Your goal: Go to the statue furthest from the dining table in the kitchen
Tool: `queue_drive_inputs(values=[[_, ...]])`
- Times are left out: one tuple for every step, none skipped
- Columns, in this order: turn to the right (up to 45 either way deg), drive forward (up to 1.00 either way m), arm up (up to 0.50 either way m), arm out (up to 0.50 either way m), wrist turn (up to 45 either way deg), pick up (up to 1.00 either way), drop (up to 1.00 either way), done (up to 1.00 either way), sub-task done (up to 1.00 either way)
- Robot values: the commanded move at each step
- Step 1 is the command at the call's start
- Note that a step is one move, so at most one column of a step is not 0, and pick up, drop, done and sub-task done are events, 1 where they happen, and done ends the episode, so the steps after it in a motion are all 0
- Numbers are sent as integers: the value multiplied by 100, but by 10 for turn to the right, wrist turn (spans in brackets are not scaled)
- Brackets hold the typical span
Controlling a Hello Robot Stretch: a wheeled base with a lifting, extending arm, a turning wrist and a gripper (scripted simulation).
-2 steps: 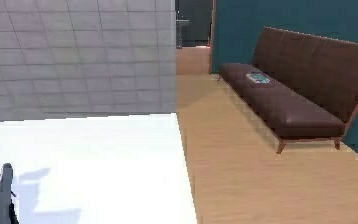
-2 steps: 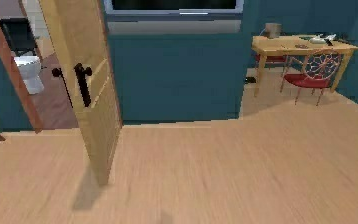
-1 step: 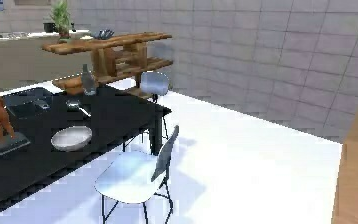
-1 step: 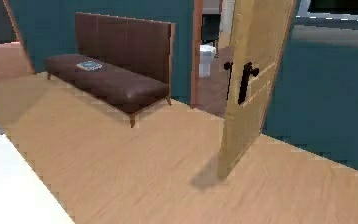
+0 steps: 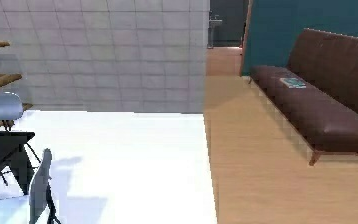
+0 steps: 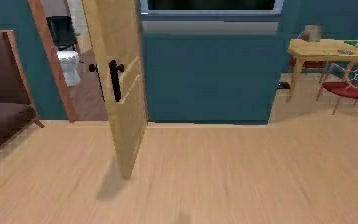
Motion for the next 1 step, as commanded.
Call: queue_drive_inputs(values=[[0, 100, 0, 0, 0, 0, 0, 0, 0]])
